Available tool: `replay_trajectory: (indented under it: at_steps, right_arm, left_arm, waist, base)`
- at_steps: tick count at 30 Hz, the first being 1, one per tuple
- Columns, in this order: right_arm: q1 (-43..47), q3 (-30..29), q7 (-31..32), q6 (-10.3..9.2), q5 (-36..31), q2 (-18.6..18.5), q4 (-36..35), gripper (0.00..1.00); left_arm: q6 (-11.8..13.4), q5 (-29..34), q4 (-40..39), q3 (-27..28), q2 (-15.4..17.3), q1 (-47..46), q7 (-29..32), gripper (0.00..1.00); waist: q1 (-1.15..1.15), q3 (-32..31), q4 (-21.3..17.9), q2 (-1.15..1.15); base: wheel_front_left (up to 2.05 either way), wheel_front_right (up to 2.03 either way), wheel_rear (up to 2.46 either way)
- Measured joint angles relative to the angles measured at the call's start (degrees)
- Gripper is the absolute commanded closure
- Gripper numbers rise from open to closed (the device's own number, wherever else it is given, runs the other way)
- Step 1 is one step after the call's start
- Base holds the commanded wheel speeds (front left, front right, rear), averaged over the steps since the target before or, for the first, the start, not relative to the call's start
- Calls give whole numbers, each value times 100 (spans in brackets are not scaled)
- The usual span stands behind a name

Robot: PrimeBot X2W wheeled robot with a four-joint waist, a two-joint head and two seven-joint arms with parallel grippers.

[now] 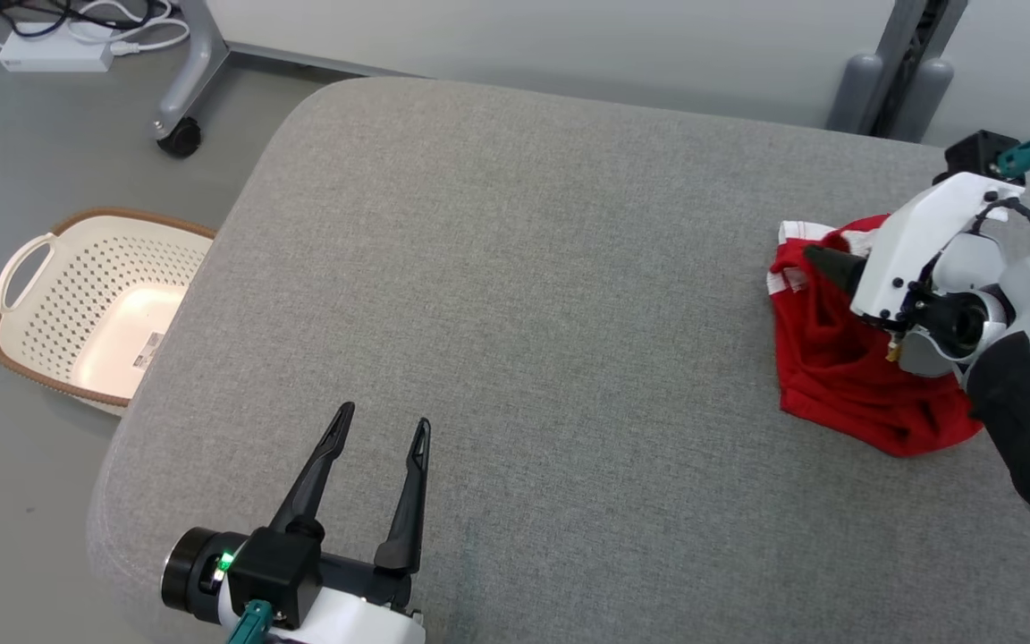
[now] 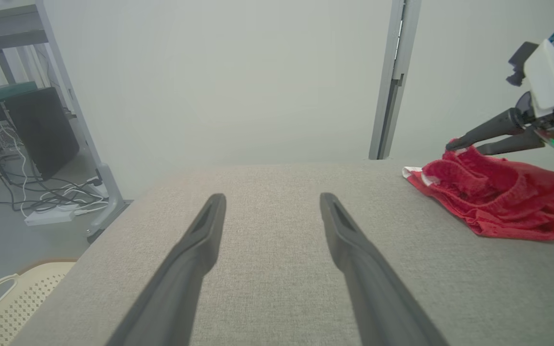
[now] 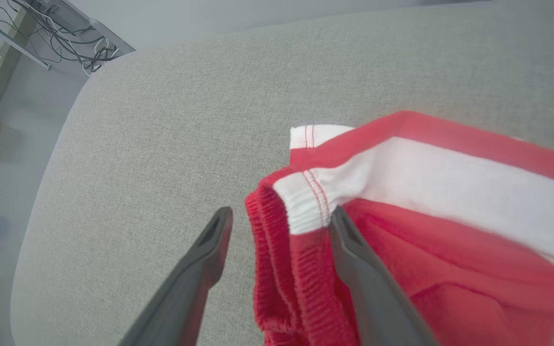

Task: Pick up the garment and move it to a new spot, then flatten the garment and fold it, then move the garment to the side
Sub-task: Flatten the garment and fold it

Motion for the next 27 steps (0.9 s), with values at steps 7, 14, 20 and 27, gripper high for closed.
replay_trajectory:
  at_steps: [7, 14, 20, 27]
  right_arm:
    - [11, 118, -7, 0, 3, 169, -452, 0]
    - [9, 22, -610, 0, 149, 49, -1195, 0]
    - [-80, 147, -2592, 0, -467, -587, -2290, 0]
    - [721, -639, -3649, 0, -1367, -1355, -3377, 0]
  left_arm:
    - [-53, 92, 32, 151, -1, 162, 0, 0]
    - [-112, 185, -71, 336, 0, 320, 0, 0]
    - [-105, 14, -509, 602, 2, 287, 0, 0]
    - [-27, -236, -1033, 1002, 0, 81, 0, 0]
  waist:
    - [0, -396, -220, 0]
    - [0, -751, -507, 0]
    - [0, -844, -825, 0]
    - [0, -878, -1178, 0]
  base:
    - [0, 0, 0]
    - [0, 0, 0]
    - [0, 0, 0]
    - [0, 0, 0]
